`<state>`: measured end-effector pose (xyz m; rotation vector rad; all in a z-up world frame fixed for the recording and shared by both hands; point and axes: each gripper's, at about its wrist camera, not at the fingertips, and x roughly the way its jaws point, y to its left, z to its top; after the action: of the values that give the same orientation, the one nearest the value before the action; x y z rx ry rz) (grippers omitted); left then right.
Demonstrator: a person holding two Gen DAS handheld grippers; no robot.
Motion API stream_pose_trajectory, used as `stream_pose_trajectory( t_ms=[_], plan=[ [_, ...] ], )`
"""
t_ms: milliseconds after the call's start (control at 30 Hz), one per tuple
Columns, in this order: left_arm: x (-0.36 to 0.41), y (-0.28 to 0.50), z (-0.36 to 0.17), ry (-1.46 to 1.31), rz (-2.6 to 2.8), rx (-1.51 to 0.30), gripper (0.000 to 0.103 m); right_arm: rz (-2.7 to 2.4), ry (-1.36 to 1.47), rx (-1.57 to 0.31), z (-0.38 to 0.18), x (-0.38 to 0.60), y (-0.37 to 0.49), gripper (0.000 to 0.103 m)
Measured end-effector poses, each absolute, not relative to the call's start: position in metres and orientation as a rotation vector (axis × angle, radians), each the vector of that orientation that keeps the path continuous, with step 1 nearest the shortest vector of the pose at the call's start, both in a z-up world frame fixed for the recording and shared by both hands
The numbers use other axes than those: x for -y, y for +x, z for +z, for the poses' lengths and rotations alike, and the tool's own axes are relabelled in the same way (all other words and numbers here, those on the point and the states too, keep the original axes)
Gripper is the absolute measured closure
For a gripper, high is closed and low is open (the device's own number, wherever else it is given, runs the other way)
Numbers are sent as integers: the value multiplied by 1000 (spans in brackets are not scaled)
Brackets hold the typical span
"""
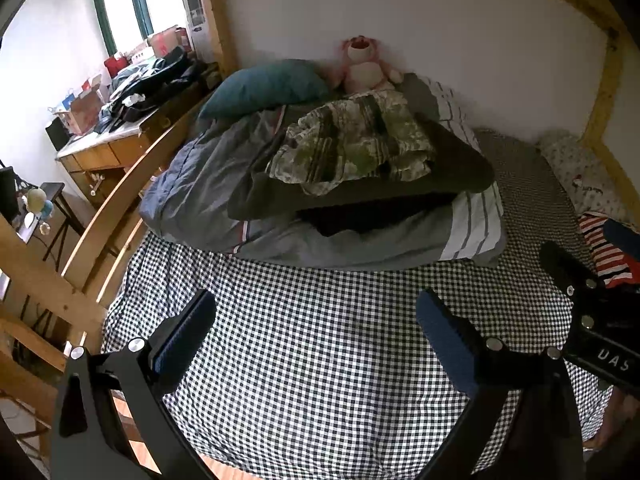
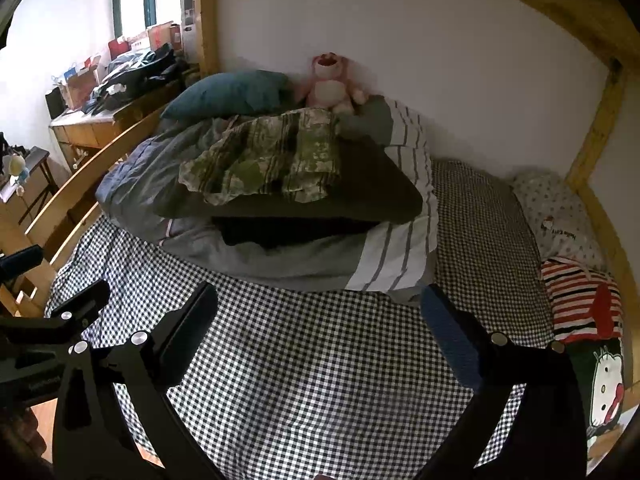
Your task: Fold large clothes
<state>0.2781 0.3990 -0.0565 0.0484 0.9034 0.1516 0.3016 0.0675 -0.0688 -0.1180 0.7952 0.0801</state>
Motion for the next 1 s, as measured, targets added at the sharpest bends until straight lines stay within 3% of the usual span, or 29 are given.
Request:
stream_pose_trajectory(
  t_ms=[1000],
  plan=[
    [-399, 283, -57, 66, 138, -905, 4, 90, -126, -804, -71, -72, 310, 3]
  ],
)
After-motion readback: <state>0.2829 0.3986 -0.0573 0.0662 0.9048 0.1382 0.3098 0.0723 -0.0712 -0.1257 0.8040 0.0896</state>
